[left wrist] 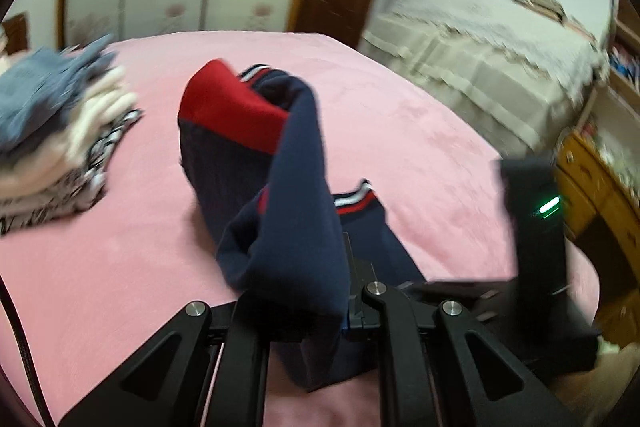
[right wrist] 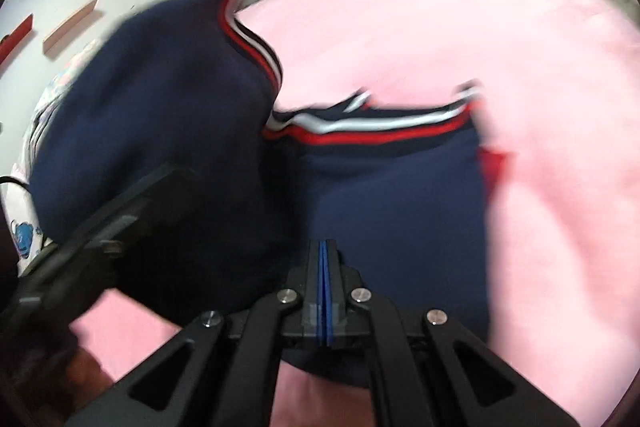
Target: Fold large clothes
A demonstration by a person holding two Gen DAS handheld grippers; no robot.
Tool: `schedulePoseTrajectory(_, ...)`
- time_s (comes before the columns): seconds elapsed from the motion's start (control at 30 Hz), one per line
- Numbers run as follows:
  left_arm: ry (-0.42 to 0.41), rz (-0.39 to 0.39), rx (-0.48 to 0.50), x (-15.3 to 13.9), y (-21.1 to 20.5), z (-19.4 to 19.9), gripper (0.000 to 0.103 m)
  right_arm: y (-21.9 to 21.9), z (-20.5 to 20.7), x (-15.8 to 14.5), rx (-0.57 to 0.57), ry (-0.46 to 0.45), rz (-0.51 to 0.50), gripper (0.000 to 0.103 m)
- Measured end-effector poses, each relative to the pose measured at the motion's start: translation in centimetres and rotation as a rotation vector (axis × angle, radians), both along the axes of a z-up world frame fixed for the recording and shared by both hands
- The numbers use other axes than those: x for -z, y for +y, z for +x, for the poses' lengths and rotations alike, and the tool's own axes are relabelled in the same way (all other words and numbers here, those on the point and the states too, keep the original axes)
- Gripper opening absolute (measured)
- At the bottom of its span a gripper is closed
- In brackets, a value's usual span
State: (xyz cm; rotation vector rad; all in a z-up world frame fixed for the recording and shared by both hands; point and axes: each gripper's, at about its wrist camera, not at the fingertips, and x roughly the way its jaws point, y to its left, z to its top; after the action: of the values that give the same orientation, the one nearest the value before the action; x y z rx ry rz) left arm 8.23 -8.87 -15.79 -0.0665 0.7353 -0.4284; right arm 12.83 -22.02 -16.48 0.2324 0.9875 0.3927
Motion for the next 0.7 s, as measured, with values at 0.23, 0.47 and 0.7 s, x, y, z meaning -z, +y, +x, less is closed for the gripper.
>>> schedulePoseTrajectory(0.23,0.100,0.420,0.160,5.3,-9.0,0.8,0.009,-7.6,-2.5,-0.7,0.190,-0.001,-0.092,0.001)
schedulePoseTrajectory(0.47,0.040,0.528,0.209,5.7,-11.3,-0.7,0.030,-9.3,-3.4,-0.3,0.240,0.025,-0.085,0.001)
schedulePoseTrajectory(0.7,0.129,0.360,0.239,3.0,-8.6,-0.6,0.051,-8.6,-2.9,-1.9,0.222,0.009,-0.070,0.001)
